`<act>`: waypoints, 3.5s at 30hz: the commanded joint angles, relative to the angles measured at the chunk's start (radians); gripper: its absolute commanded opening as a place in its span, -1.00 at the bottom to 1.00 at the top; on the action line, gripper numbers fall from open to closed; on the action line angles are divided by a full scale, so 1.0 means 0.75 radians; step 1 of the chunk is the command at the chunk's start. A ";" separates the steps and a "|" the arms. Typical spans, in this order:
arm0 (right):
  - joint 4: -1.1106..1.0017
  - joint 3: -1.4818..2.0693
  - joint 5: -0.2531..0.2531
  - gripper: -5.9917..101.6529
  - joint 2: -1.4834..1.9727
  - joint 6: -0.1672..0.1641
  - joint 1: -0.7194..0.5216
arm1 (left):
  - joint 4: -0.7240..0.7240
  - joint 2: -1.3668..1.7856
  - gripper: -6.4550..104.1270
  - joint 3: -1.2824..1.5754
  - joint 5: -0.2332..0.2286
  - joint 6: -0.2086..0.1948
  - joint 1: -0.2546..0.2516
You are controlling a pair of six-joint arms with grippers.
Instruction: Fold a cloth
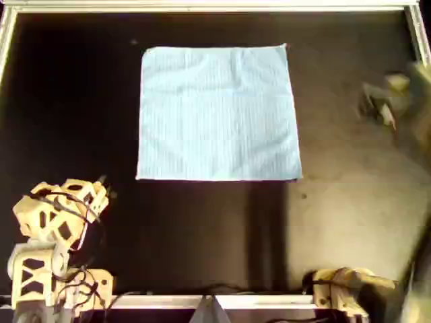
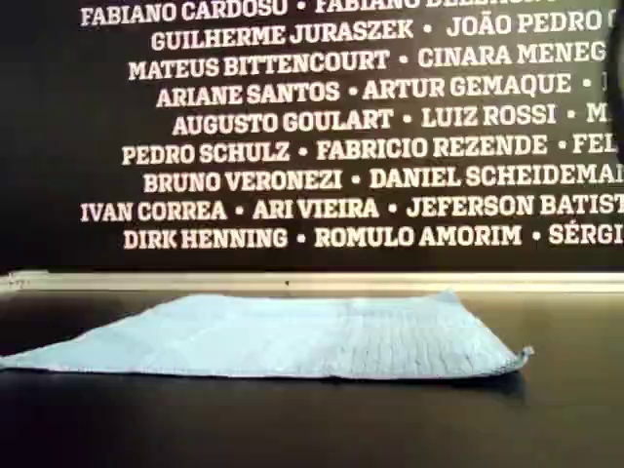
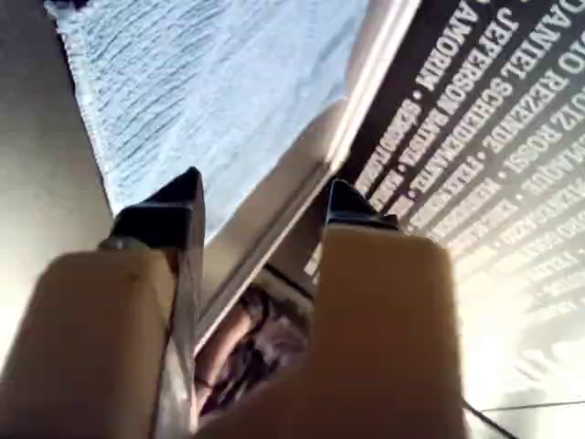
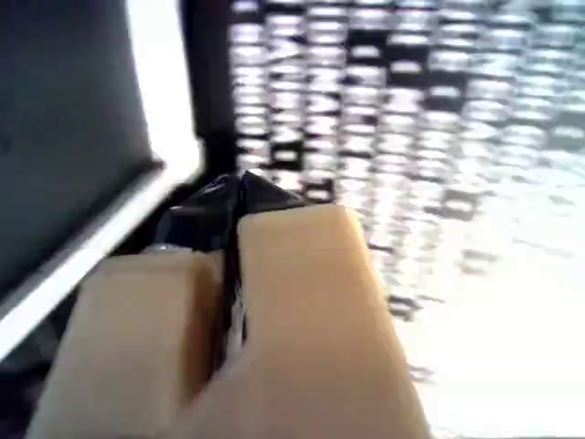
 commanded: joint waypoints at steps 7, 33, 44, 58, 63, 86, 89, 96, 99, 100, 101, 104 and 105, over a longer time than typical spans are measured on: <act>-0.067 1.152 -0.010 -0.92 1.010 0.031 -0.027 | -0.016 0.022 -0.02 -0.254 0.000 -0.008 0.012; -0.986 2.056 -0.014 -0.53 1.225 0.000 0.000 | -0.014 0.025 0.00 -0.074 -0.503 0.016 -0.070; -0.996 2.072 -0.016 -0.47 1.225 0.000 0.031 | -0.027 0.025 0.00 0.067 -0.632 -0.006 -0.274; -0.990 2.045 -0.012 -0.19 0.853 0.002 0.297 | -0.043 0.002 0.00 0.092 -0.247 0.014 -0.333; -0.990 1.839 -0.016 -0.12 0.511 0.002 0.315 | -0.045 -0.135 0.03 0.076 -0.260 0.031 -0.448; -0.992 1.430 -0.012 0.02 -0.278 0.002 0.405 | -0.597 -0.816 0.46 -0.049 -0.262 0.180 -0.520; -0.992 1.415 -0.004 0.02 -0.282 0.002 0.405 | -0.597 -1.180 0.46 -0.268 -0.262 0.180 -0.520; -0.990 1.323 0.008 0.02 -0.376 0.004 0.405 | -0.595 -1.798 0.47 -0.679 -0.262 0.180 -0.528; -0.990 1.252 0.008 0.02 -0.528 0.016 0.405 | -0.595 -1.822 0.47 -0.702 -0.262 0.180 -0.528; -0.990 1.221 0.008 0.02 -0.581 0.020 0.405 | -0.595 -1.824 0.47 -0.708 -0.262 0.180 -0.526; -0.988 1.190 0.008 0.02 -0.618 0.020 0.405 | -0.595 -1.826 0.47 -0.712 -0.264 0.180 -0.520; -0.984 1.115 0.006 0.02 -0.699 0.022 0.407 | -0.595 -1.826 0.47 -0.716 -0.286 0.182 -0.517; -0.982 1.098 0.006 0.02 -0.714 0.022 0.407 | -0.595 -1.829 0.47 -0.718 -0.315 0.182 -0.517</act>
